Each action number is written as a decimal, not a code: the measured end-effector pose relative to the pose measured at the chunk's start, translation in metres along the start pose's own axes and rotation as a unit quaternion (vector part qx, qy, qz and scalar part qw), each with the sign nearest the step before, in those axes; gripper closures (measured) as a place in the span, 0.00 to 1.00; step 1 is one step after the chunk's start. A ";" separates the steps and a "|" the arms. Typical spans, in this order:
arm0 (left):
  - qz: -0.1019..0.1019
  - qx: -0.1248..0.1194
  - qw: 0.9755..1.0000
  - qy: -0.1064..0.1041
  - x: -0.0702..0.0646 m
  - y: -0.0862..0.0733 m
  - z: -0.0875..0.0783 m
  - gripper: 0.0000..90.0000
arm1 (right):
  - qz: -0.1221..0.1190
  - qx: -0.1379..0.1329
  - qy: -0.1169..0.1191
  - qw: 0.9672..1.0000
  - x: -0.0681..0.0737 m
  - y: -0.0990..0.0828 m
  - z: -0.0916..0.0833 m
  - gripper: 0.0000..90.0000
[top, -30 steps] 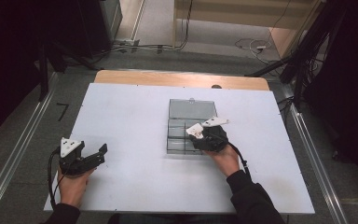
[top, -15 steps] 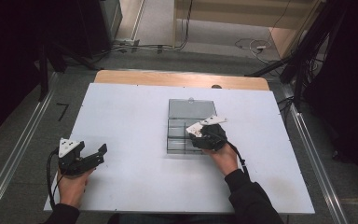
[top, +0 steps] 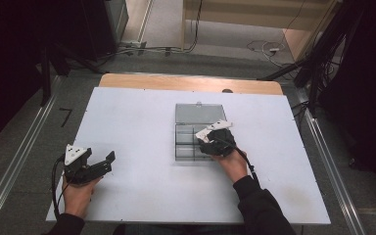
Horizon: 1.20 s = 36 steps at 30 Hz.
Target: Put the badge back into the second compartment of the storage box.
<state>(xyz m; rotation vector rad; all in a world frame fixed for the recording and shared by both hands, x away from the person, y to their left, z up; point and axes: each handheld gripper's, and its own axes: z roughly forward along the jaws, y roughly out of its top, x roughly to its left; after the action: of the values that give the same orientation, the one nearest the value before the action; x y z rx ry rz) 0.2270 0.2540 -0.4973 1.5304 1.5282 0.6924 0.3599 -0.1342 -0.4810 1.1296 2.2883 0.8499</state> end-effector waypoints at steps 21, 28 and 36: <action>-0.012 -0.008 1.000 -0.001 0.004 0.001 -0.004 0.17 | 0.075 -0.038 0.067 0.994 -0.023 -0.007 -0.027 0.29; -0.018 0.008 1.000 0.003 0.005 -0.001 0.003 0.16 | 0.095 -0.051 0.098 0.989 -0.033 -0.012 -0.036 0.25; 0.000 0.007 1.000 0.002 0.000 -0.002 0.001 0.16 | 0.102 -0.057 0.100 0.988 -0.047 -0.020 -0.042 0.24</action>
<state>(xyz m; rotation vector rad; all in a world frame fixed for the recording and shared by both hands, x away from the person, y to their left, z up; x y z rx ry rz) 0.2268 0.2533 -0.4989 1.5391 1.5388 0.6865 0.3497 -0.1952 -0.4595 1.2948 2.2719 1.2059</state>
